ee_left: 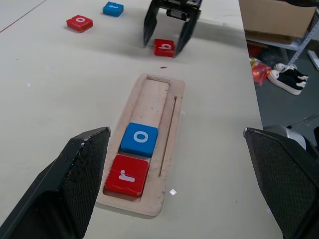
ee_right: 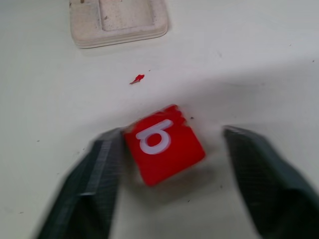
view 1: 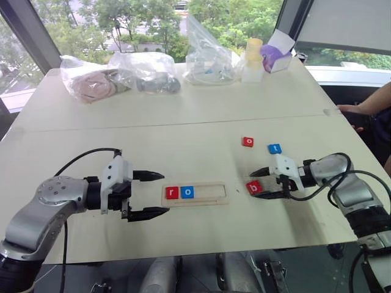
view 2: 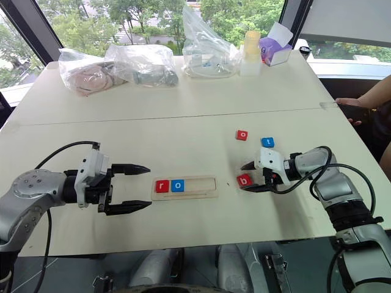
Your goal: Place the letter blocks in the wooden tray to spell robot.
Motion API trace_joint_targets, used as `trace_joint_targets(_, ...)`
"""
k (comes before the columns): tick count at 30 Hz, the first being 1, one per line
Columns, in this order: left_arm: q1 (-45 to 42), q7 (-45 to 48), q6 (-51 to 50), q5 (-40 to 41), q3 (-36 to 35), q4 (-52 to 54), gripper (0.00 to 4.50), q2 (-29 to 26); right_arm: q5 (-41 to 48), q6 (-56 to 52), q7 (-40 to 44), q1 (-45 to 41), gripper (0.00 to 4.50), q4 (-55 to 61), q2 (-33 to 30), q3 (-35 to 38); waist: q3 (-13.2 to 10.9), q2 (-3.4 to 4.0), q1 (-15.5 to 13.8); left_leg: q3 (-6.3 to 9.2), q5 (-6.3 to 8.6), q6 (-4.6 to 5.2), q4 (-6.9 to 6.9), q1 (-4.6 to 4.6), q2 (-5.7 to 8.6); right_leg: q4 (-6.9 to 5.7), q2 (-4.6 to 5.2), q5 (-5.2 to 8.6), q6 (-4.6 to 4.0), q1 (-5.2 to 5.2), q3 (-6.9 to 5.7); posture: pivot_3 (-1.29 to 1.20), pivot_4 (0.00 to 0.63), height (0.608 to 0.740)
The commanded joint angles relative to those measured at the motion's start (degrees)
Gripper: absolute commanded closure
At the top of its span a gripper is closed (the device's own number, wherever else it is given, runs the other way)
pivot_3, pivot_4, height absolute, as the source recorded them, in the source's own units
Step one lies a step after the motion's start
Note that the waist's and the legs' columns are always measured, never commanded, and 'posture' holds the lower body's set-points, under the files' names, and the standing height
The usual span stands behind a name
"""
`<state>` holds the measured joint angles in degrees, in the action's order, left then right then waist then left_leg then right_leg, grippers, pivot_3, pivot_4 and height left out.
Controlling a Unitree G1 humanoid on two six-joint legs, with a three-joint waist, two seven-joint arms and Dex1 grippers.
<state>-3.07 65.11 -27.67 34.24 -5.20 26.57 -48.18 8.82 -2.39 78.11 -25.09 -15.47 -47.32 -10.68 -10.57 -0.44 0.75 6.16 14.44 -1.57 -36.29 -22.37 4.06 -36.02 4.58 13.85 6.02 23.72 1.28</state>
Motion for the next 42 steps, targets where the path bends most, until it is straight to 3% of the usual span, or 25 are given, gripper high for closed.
trace_joint_targets(1, 0.4, -0.1, 0.8, 0.1, -0.8, 1.7, 0.00, -0.7, 1.7, -3.4, -0.1, -0.5, 3.37, 3.8, 0.4, 1.1, 0.0, 0.00, 0.0, 0.00, 0.00, 0.00, 0.00, 0.00, 0.00, 0.00, 0.01, 0.00, 0.00, 0.00, 0.00, 0.00, 0.150, 0.740)
trace_joint_targets(6, 1.2, 0.3, 1.0, 0.3, -1.1, 1.9, 0.00, -1.0, 2.1, -8.4, -2.0, -1.0, 3.36, 10.3, 0.8, 1.3, 0.0, 0.01, 0.0, 0.00, 0.00, 0.00, 0.00, 0.00, 0.00, -0.01, 0.02, 0.00, 0.00, 0.02, 0.01, 0.00, 0.150, 0.740)
trace_joint_targets(8, 2.2, 1.4, 1.5, 0.1, -1.5, 2.0, 0.00, -1.9, 4.8, -17.3, -3.3, -2.7, 3.36, 19.2, 2.1, 0.2, 0.0, 0.01, 0.1, 0.00, 0.00, 0.00, 0.00, -0.01, 0.00, -0.02, 0.04, 0.00, 0.00, 0.03, 0.02, 0.00, 0.150, 0.740)
trace_joint_targets(14, 2.5, 2.1, 3.3, -0.9, -1.2, 1.0, 0.00, -2.7, 1.7, -26.5, -6.8, -4.7, 3.36, 29.3, 4.9, -6.9, 0.0, -0.01, -0.3, 0.05, 0.00, -0.01, 0.03, -0.05, -0.01, -0.04, 0.03, 0.06, -0.11, 0.12, 0.03, 0.00, 0.150, 0.740)
trace_joint_targets(24, 3.7, 0.7, 4.6, -2.0, -0.3, 1.6, 0.00, -1.9, -4.3, -31.0, -14.0, -7.7, 3.36, 27.3, 12.4, -15.8, 0.0, -0.03, 0.0, 0.05, 0.00, -0.02, 0.03, -0.07, 0.04, -0.02, 0.07, 0.03, -0.06, 0.14, 0.00, 0.00, 0.150, 0.740)
trace_joint_targets(42, 2.9, -0.2, 5.3, -3.2, 0.7, 1.1, 0.00, -0.9, -5.8, -33.2, -15.0, -9.0, 3.36, 27.1, 13.7, -17.0, 0.0, -0.03, 0.0, 0.05, 0.00, -0.02, 0.03, -0.07, 0.04, -0.04, 0.04, 0.00, -0.01, 0.13, 0.00, 0.00, 0.150, 0.740)
